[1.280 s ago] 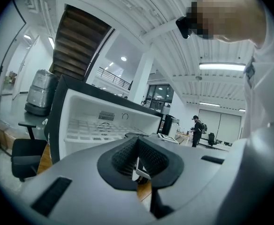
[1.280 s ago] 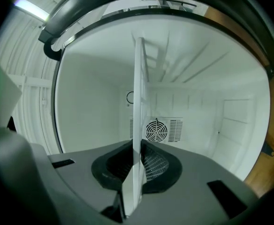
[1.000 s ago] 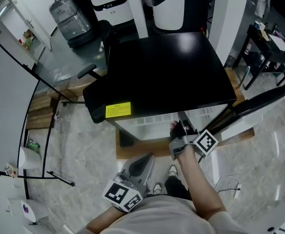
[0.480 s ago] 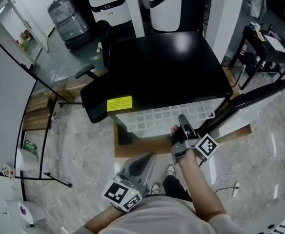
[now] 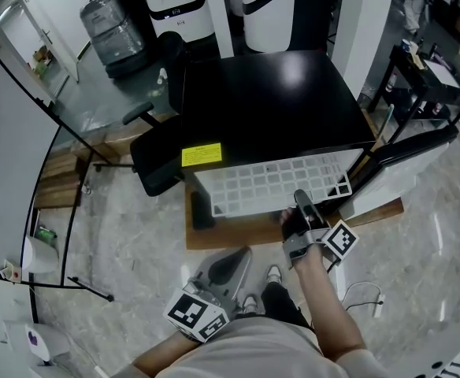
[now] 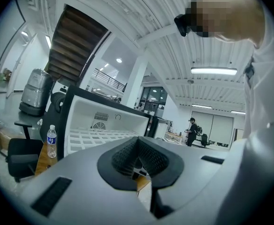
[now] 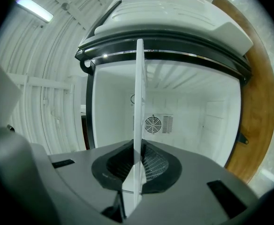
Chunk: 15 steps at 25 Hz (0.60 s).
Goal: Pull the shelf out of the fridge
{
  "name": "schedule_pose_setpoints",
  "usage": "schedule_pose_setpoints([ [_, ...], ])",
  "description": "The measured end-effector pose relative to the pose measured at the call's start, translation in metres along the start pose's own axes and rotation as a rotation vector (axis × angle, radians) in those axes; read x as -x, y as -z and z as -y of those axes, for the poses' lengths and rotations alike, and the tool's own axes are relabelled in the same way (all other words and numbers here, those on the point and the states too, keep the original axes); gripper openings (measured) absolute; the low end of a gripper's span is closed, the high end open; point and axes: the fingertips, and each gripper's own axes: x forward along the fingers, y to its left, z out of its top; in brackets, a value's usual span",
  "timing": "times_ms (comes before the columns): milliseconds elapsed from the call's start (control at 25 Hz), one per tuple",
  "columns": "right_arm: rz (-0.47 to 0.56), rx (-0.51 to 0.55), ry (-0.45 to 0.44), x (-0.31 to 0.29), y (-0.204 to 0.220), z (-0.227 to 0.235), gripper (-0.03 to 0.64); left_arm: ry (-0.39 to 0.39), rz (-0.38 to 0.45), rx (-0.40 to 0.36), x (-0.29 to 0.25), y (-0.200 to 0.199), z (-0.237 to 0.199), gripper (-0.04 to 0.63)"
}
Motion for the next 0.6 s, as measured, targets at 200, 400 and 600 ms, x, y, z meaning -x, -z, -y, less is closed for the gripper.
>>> schedule_pose_setpoints([
  [200, 0.002, 0.002, 0.004, 0.009, 0.003, -0.001, 0.046, 0.006, 0.006, -0.004, 0.011, 0.0, 0.004, 0.006],
  [400, -0.003, 0.005, -0.002, 0.025, 0.019, 0.0, 0.046, 0.015, 0.013, -0.007, 0.031, 0.006, 0.008, 0.006],
  [600, -0.004, -0.001, -0.007, 0.034, 0.023, -0.002, 0.045, 0.025, 0.017, -0.01, 0.035, 0.006, 0.011, 0.006],
])
